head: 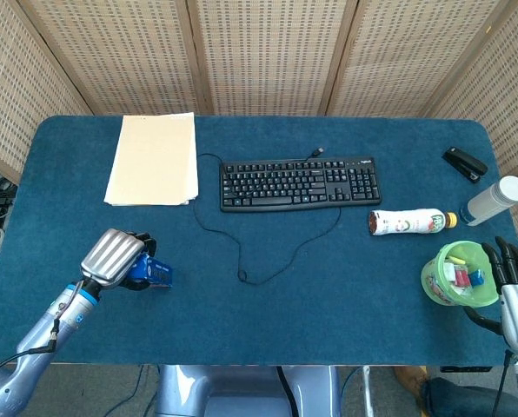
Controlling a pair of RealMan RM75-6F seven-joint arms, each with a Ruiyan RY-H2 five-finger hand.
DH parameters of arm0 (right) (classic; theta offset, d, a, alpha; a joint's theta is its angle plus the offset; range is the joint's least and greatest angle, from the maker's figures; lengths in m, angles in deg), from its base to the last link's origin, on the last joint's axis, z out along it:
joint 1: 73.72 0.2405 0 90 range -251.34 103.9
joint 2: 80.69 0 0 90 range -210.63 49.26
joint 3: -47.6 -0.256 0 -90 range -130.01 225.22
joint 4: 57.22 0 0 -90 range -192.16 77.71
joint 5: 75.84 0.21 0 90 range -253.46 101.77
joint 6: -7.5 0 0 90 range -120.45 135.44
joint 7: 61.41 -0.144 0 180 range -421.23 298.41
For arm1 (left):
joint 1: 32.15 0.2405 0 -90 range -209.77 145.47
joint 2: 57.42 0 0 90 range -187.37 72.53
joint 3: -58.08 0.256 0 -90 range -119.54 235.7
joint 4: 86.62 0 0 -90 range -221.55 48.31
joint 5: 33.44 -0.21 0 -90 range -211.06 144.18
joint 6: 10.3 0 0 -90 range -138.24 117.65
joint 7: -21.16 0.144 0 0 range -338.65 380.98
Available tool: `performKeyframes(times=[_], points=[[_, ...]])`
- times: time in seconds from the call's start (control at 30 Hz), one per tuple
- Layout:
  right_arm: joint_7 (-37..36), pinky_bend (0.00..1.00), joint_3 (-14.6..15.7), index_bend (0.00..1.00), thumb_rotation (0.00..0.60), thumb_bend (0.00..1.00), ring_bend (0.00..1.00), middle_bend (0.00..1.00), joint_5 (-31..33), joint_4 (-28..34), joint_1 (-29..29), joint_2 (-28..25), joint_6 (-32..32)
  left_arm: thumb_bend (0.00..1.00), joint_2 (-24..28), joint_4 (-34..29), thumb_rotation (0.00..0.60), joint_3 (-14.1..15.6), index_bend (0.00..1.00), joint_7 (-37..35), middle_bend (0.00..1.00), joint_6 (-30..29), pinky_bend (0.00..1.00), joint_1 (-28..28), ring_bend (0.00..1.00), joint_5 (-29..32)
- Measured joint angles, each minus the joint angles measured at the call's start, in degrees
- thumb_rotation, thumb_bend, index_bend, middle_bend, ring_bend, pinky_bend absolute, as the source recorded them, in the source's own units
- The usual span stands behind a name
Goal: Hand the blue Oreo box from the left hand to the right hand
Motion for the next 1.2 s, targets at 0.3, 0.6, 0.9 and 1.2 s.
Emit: performKeyframes(times=[0.3, 0.6, 0.9, 1.2], points=[[0.1, 0.0, 0.2, 0.05, 0.6, 0.0, 0.0, 0.0, 0.2, 0.0, 0.2, 0.1, 0.6, 0.39, 0.5, -0.1, 0.6, -0.8, 0.72, -1.0, 0.62, -1.8, 0.69, 0.0, 0.63, 1.6], [0.6, 0.0, 0.2, 0.05, 0.6, 0.0, 0.0, 0.0, 0.4, 0.7, 1.2, 0.2, 2.6, 0.36, 0.0, 3.3, 0.6, -4.4, 0.73, -23.4, 0.62, -1.5, 0.69, 1.1, 0.63, -2.0], [-2.1, 0.0, -1.3, 0.05, 0.6, 0.0, 0.0, 0.0, 2.7, 2.6, 4.9, -2.0, 9.4, 0.36, -7.8, 14.1, 0.6, -7.5, 0.74, -58.2, 0.62, -0.5, 0.69, 1.1, 0.63, -7.9], [-4.5, 0.0, -4.3, 0.03, 0.6, 0.0, 0.0, 0.0, 4.0, 6.3, 9.9, -3.6, 13.4, 0.36, -24.2, 24.1, 0.6, -12.1, 0.75, -77.1, 0.63, 3.0, 0.69, -2.4, 0.63, -6.2]])
